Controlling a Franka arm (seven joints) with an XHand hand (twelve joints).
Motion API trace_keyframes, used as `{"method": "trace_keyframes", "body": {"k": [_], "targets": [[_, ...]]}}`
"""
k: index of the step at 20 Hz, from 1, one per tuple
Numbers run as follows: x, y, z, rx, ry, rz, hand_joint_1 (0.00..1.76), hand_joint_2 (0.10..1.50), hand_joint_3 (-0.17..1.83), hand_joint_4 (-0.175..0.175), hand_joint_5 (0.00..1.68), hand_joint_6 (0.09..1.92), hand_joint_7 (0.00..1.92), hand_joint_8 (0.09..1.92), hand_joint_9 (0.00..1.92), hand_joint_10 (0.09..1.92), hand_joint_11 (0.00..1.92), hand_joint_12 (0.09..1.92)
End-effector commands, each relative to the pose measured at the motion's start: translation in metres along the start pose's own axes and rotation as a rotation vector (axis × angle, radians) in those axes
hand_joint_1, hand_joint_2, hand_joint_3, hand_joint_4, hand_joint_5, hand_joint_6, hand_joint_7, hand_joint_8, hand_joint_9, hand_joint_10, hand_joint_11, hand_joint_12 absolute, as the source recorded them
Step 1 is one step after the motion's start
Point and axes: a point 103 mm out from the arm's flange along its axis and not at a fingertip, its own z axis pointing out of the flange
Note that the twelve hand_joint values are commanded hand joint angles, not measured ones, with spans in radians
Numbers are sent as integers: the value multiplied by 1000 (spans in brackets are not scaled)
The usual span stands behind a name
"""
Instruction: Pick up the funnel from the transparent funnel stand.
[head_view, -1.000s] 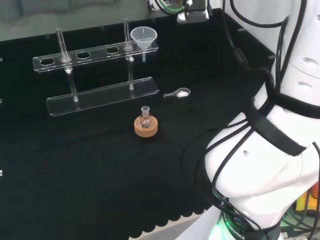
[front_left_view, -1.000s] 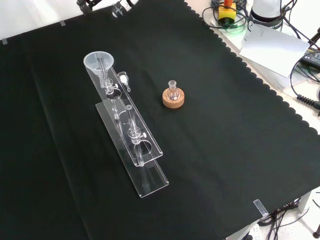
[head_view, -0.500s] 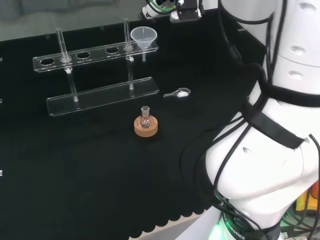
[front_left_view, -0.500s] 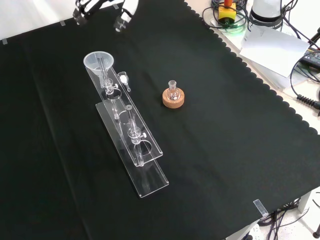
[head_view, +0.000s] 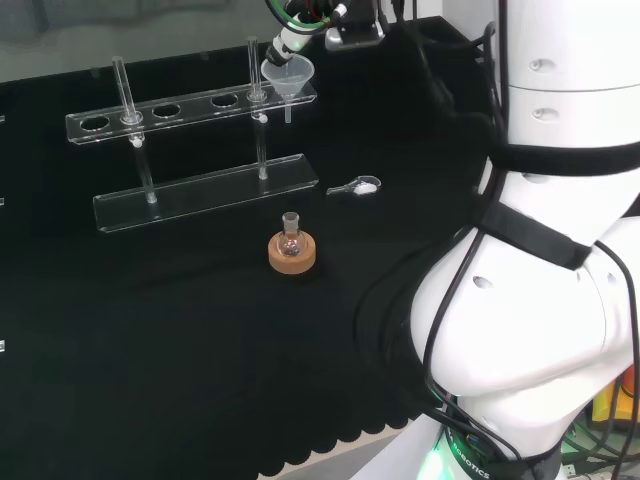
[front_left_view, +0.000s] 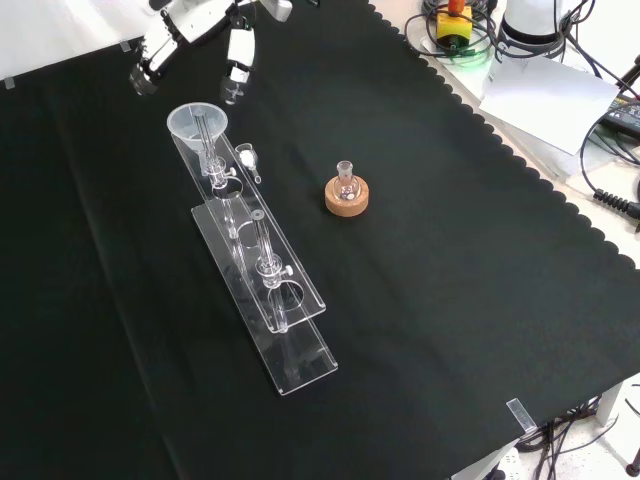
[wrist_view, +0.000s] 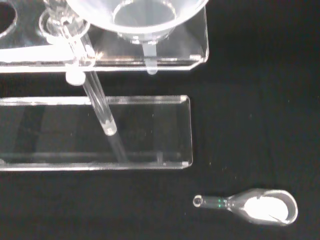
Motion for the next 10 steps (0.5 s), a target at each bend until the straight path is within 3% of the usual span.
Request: {"method": "trace_keyframes", "body": {"k": [1, 4, 10], "targets": [[6, 2, 8, 72, -33, -17, 548, 820, 244, -44, 40, 87, 0, 338, 133, 794, 231, 1540], [9, 4, 10, 75, -100, -16, 570, 797, 247, -49, 27, 87, 0, 332, 130, 803, 258, 1538], [10, 10, 12, 72, -119, -20, 605, 773, 265, -51, 10, 87, 0, 296, 104, 815, 278, 1526]]}}
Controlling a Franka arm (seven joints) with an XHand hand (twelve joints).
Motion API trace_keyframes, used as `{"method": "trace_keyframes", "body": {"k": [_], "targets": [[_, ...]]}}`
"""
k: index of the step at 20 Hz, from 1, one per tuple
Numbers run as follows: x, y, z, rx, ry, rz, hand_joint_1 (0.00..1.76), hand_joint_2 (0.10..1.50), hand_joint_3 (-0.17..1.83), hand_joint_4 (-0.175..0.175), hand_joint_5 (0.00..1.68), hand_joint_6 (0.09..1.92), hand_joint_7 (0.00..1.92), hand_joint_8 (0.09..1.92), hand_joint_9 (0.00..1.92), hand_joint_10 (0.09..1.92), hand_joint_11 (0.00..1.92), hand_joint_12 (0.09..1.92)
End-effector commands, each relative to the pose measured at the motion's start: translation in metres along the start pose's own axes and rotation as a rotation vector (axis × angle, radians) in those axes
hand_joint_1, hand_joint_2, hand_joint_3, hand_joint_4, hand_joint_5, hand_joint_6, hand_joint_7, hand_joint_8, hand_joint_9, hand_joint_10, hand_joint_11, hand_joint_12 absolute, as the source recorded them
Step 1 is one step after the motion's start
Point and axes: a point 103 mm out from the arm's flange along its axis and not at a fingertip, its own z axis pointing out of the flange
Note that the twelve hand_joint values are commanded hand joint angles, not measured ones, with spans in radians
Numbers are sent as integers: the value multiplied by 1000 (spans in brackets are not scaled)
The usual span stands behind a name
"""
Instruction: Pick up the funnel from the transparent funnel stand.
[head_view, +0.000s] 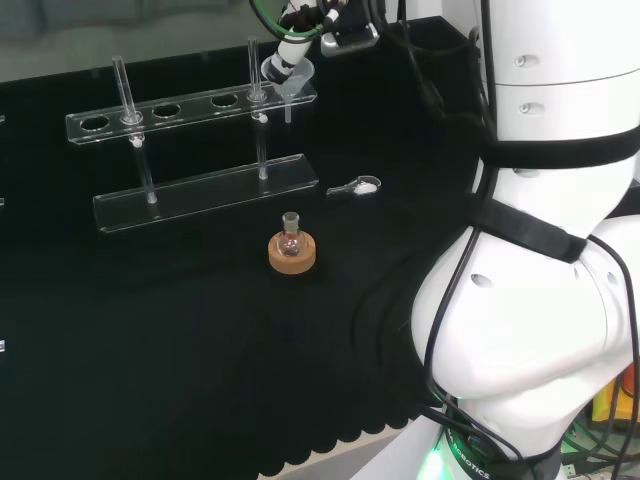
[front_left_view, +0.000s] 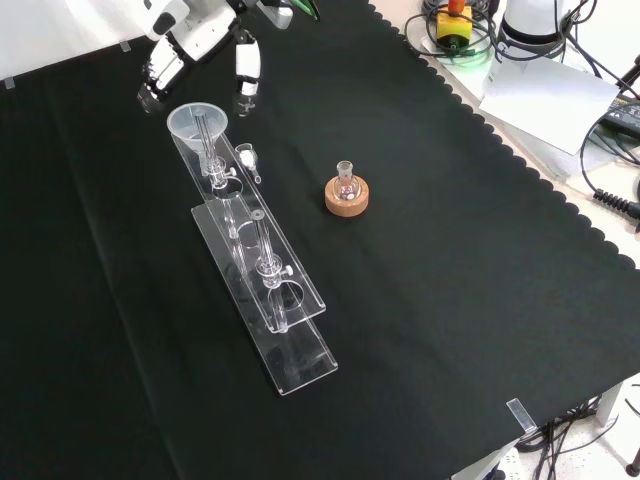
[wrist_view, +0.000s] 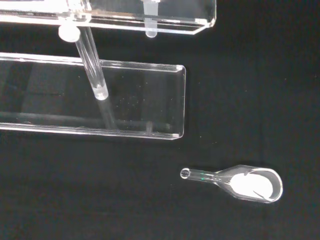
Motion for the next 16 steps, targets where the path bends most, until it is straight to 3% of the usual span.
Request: {"method": "trace_keyframes", "body": {"k": [1, 16], "targets": [[2, 7, 1, 3, -22, 6, 610, 771, 266, -51, 9, 87, 0, 294, 102, 815, 278, 1526], [7, 22, 8, 40, -77, -4, 667, 732, 321, -53, 12, 87, 0, 304, 129, 824, 297, 1516]]}}
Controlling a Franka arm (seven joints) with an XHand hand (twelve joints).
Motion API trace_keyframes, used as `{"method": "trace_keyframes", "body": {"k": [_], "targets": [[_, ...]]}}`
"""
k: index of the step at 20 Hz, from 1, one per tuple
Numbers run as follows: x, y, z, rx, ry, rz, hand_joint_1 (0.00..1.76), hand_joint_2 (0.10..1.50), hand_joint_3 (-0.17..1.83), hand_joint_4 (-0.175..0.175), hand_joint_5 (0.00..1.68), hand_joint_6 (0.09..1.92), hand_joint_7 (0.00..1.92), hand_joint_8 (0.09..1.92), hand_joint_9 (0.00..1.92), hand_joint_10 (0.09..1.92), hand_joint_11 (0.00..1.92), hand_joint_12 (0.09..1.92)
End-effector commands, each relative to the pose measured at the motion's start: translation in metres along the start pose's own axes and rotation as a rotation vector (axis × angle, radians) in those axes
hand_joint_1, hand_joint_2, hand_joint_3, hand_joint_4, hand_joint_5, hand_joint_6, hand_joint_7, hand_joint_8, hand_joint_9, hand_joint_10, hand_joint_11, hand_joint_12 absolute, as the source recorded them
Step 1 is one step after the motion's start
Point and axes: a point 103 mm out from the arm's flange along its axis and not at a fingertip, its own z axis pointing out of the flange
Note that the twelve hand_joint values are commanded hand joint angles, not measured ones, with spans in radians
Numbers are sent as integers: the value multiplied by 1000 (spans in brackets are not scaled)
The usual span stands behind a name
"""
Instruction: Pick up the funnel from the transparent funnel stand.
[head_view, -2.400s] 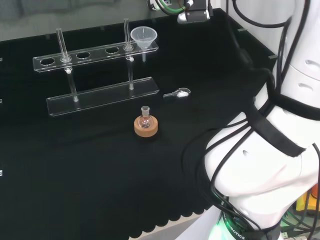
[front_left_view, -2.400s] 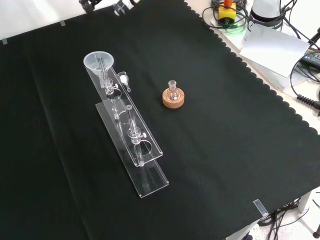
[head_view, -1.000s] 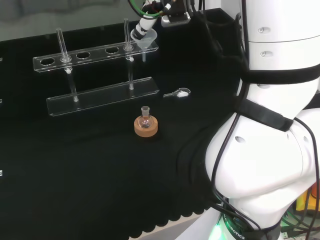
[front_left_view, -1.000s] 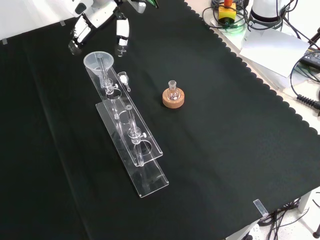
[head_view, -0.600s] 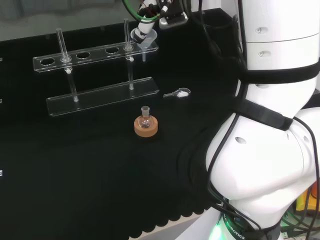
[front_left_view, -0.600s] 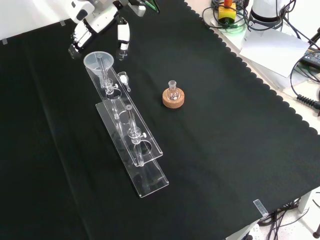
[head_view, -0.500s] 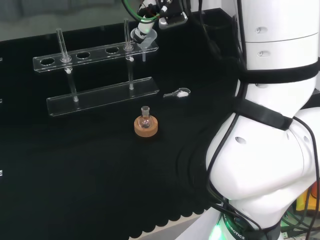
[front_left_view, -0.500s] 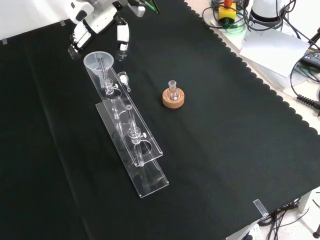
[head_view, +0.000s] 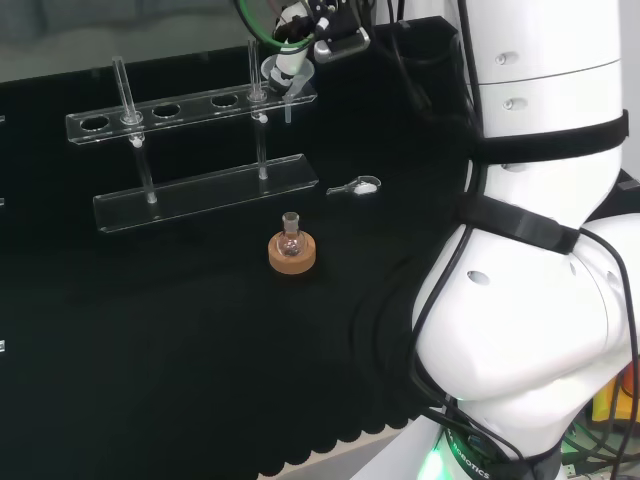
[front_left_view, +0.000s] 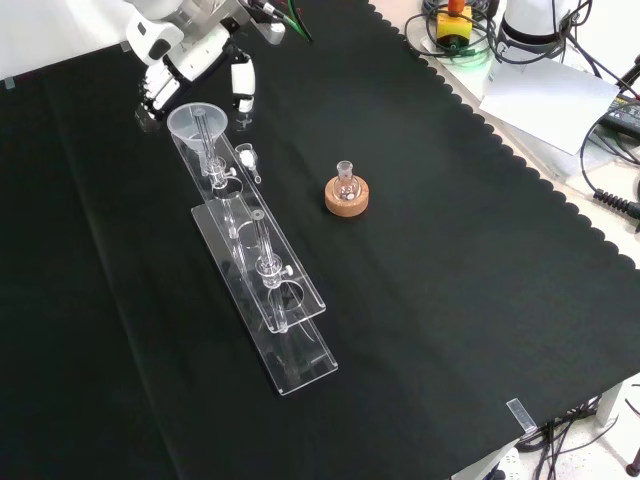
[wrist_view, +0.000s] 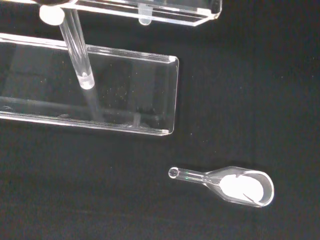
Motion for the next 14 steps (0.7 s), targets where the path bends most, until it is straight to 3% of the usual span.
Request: {"method": "trace_keyframes", "body": {"k": [1, 14], "targets": [[3, 1, 0, 0, -13, -7, 668, 729, 326, -53, 13, 87, 0, 306, 133, 824, 300, 1515], [-4, 4, 2, 4, -38, 12, 694, 691, 399, -55, 28, 87, 0, 336, 195, 810, 317, 1505]]}}
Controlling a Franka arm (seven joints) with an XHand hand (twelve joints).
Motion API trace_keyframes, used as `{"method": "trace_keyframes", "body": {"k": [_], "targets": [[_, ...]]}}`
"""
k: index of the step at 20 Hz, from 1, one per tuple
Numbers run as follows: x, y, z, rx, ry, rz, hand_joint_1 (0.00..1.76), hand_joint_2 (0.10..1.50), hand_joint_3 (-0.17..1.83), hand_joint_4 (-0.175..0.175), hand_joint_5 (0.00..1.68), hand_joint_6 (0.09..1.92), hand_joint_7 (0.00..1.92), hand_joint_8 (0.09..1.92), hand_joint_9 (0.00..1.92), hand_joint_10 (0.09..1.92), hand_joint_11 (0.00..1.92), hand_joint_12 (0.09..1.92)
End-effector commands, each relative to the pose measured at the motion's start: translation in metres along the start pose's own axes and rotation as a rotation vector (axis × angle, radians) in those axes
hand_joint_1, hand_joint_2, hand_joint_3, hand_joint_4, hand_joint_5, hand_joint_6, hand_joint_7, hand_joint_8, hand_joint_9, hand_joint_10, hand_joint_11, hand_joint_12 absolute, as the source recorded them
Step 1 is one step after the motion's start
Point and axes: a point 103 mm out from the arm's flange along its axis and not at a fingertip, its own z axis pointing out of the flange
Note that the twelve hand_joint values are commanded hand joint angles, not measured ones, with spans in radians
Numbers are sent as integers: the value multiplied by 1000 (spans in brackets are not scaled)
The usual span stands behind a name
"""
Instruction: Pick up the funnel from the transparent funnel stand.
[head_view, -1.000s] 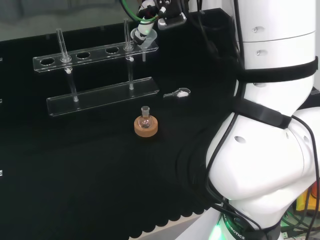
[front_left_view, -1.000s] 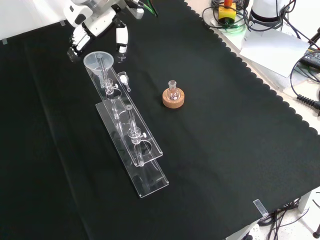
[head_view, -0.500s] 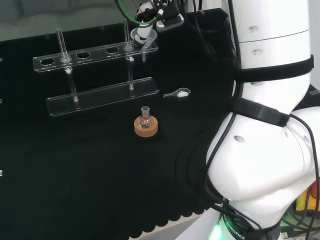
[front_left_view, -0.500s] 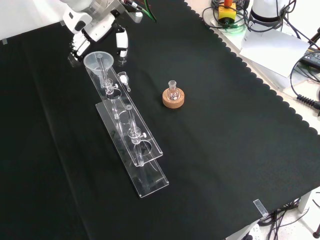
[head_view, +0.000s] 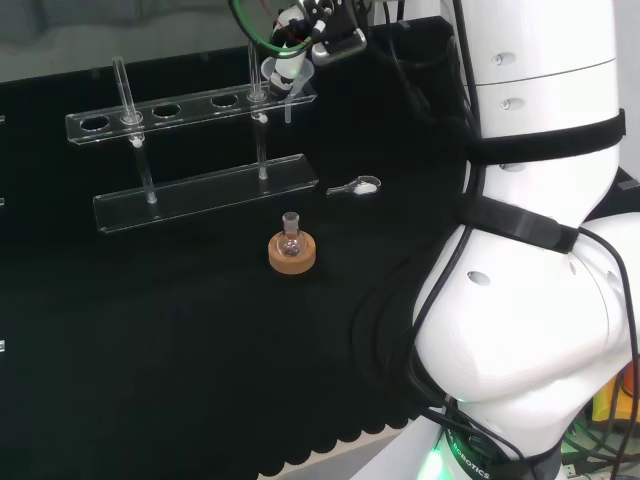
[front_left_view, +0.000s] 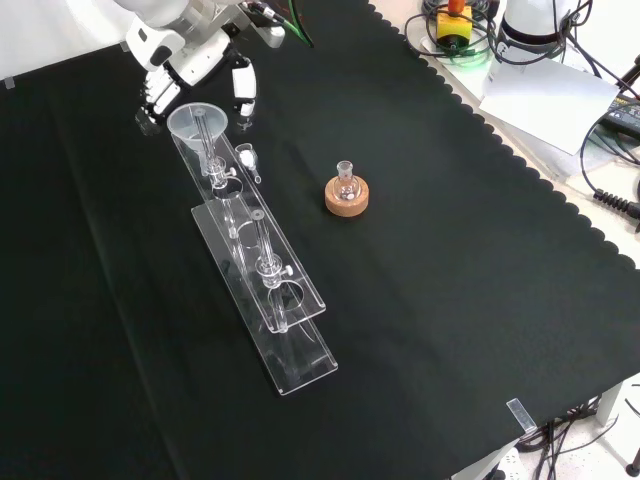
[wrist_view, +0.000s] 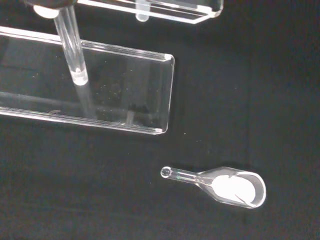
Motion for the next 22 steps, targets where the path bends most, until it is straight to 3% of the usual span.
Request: {"method": "trace_keyframes", "body": {"k": [1, 6, 10, 22], "targets": [[-3, 1, 1, 4, -8, 9, 695, 691, 400, -55, 28, 87, 0, 337, 195, 809, 318, 1505], [5, 5, 2, 19, -20, 11, 698, 689, 404, -54, 31, 87, 0, 338, 196, 805, 318, 1504], [-5, 4, 5, 13, -10, 7, 699, 687, 408, -54, 32, 87, 0, 340, 197, 803, 319, 1503], [11, 11, 3, 32, -81, 21, 715, 668, 461, -51, 54, 87, 0, 370, 270, 762, 303, 1494]]}}
